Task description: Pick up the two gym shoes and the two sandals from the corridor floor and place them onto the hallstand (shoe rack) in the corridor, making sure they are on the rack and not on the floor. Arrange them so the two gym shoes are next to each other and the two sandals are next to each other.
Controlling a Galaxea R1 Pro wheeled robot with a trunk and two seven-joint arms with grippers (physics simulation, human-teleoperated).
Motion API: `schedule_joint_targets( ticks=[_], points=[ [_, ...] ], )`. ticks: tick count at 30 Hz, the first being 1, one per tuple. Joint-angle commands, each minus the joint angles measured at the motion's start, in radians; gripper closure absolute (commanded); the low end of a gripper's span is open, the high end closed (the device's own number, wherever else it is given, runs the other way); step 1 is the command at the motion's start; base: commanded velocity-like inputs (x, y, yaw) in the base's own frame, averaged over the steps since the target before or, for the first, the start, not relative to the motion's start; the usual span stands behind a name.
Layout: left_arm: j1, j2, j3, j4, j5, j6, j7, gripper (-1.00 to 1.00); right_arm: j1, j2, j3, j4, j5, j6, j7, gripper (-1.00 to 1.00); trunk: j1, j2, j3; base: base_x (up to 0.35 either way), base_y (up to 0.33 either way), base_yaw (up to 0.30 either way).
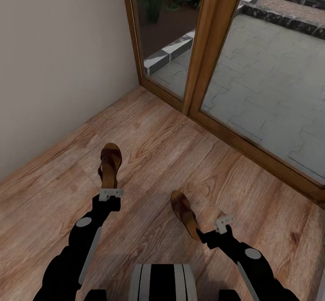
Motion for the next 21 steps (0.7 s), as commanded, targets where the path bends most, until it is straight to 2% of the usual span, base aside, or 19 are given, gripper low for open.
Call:
schedule_joint_targets(
  ticks=[1, 4, 9, 12, 21],
  points=[
    [0.000, 0.000, -0.001, -0.001, -0.006, 0.005, 0.000, 1.00, -0.010, -0.001, 0.001, 0.007, 0.001, 0.005, 0.003, -1.00, 0.000, 0.000, -0.001, 0.000, 0.000, 0.000],
    [0.000, 0.000, -0.001, -0.001, -0.006, 0.005, 0.000, 1.00, -0.061, 0.000, 0.001, 0.038, 0.002, 0.004, 0.003, -1.00, 0.000, 0.000, -0.001, 0.000, 0.000, 0.000],
    [0.000, 0.000, -0.001, -0.001, -0.006, 0.005, 0.000, 1.00, -0.094, 0.001, 0.001, 0.091, 0.001, 0.004, 0.002, -1.00, 0.000, 0.000, -0.001, 0.000, 0.000, 0.000],
    [0.000, 0.000, -0.001, -0.001, -0.006, 0.005, 0.000, 1.00, -0.133, 0.002, 0.002, 0.178, 0.002, 0.004, 0.002, -1.00, 0.000, 0.000, -0.001, 0.000, 0.000, 0.000],
    [0.000, 0.000, -0.001, -0.001, -0.006, 0.005, 0.000, 1.00, -0.149, 0.004, 0.009, 0.207, 0.002, 0.004, 0.003, -1.00, 0.000, 0.000, -0.001, 0.000, 0.000, 0.000]
  ],
)
